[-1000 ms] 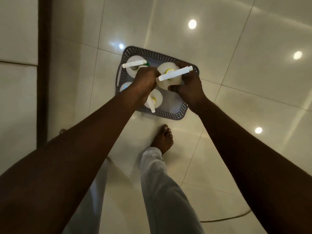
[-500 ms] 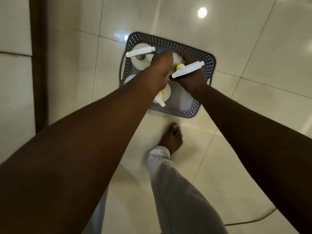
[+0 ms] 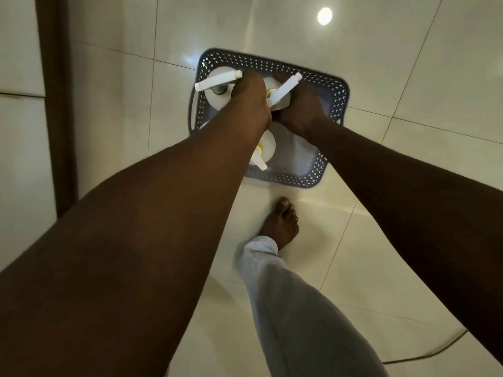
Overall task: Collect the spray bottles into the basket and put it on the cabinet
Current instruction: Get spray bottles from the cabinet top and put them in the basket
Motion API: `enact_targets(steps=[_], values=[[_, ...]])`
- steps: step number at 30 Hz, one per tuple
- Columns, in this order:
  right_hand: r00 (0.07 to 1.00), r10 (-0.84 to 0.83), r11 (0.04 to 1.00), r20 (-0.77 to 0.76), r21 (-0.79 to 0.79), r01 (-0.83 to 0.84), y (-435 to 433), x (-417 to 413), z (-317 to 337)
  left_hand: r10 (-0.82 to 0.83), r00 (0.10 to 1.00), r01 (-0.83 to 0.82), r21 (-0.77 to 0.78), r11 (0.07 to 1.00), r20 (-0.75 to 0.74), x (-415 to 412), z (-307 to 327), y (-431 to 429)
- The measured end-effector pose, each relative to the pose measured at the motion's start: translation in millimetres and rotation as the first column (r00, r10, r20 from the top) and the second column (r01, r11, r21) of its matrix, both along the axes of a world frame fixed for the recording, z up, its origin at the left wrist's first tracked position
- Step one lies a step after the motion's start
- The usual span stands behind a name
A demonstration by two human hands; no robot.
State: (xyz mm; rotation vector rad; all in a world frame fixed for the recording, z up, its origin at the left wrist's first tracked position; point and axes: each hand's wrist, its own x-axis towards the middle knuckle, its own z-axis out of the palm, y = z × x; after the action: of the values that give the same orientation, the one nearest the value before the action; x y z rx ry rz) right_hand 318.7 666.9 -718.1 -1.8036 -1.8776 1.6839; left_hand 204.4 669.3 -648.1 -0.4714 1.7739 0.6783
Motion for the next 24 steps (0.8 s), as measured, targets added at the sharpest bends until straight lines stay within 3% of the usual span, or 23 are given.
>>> enact_targets(steps=[3,8,15,21,24], values=[[1.0,0.008,1.0,0.028,0.005,-0.008,-2.5,-1.3,3.0,0.018,1.0,-0.018,-0.032,0.999,-0.009,0.9,11.9,-1.2],[0.995,0.005,1.0,0.095,-0.028,-0.002,-14.3,3.4,25.6,0.011,0.999,-0.014,0.079,0.997,0.047,4.2,43.5,-10.9],[0.967,-0.072,0.987,0.245,-0.124,0.105,-58.7,24.2,106.1,0.122,0.989,-0.127,0.064,0.99,0.081,-0.3,119.9,-37.1],[0.978,-0.151,0.983,0.145,-0.085,0.164,-97.6,-0.8,209.2,0.046,0.987,-0.07,0.158,0.985,0.154,-25.3,196.5,-87.2],[0.967,-0.251,0.963,0.047,-0.085,0.254,-102.9,-37.1,257.2,-0.081,0.994,0.065,0.203,0.977,0.071,-56.9,231.5,-103.7]])
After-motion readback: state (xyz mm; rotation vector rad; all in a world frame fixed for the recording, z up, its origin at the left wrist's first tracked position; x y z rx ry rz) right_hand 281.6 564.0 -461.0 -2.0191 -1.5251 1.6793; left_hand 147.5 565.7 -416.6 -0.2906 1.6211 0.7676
